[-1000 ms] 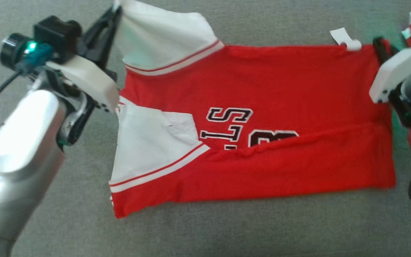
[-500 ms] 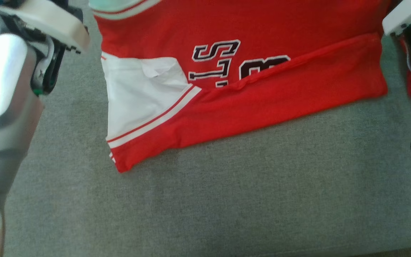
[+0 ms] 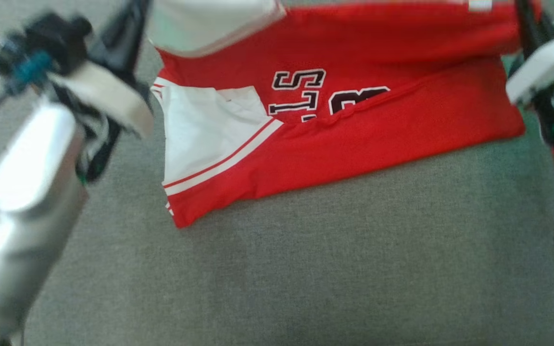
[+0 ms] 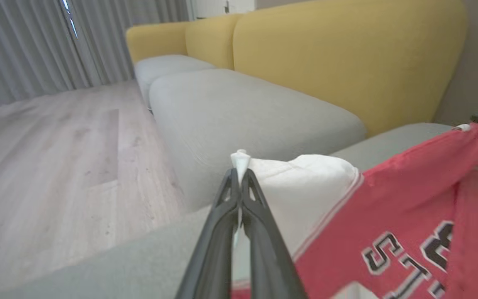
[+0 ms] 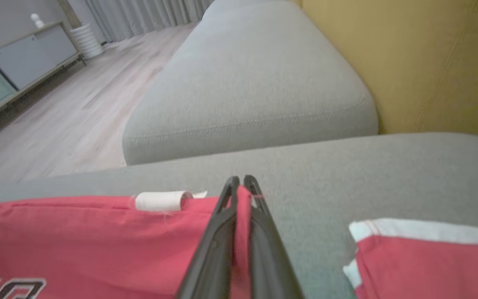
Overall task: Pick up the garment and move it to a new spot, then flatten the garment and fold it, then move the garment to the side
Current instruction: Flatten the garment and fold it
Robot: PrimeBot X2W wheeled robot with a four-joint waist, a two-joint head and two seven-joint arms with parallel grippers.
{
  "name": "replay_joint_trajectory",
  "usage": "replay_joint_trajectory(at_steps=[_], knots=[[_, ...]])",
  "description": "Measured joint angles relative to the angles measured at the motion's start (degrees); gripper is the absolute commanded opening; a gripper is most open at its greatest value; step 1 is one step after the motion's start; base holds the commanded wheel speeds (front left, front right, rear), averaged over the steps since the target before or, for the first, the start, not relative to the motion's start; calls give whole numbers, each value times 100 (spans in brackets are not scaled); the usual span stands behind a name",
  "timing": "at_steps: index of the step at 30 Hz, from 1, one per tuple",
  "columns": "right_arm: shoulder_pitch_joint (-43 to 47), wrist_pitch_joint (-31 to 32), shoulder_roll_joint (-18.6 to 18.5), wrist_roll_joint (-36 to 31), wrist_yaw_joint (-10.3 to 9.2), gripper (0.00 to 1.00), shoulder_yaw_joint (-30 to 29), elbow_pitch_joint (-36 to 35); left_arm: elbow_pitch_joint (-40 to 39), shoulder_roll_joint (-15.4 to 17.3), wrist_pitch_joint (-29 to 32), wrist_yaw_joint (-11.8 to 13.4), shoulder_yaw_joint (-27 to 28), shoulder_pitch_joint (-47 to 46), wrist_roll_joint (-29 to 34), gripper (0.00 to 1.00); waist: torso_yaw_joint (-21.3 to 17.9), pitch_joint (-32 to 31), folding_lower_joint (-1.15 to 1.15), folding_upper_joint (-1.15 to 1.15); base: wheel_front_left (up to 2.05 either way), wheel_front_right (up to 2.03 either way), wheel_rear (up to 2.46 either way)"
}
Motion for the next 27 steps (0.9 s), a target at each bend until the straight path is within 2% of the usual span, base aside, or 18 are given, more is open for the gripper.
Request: replay_joint_trajectory(at_steps=[4, 14, 21, 25, 27], knots=[[298, 243, -176, 225, 0, 0, 205, -35, -513, 201, 363, -43, -96, 505, -254, 0, 63, -127, 0, 0, 0, 0, 0], [781, 914, -822, 588, 0, 0, 1094, -279, -2282, 1099, 1680, -32, -432, 1793, -896, 0, 218, -452, -1, 0, 0, 0, 0], [837, 1308, -1106, 812, 0, 0, 1579, -456, -2688, 1511, 2423, -38, -532, 2112, -1488, 0, 183, -580, -1, 0, 0, 0, 0], [837, 1411, -1198, 927, 0, 0, 1834, -536, -2842, 1608, 2899, -41, -570, 2141, -1886, 0, 135, -629, -1, 0, 0, 0, 0], [837, 1452, -1244, 937, 0, 0, 1942, -541, -2869, 1662, 2953, -42, -565, 2144, -1991, 0, 119, -623, -1, 0, 0, 0, 0]])
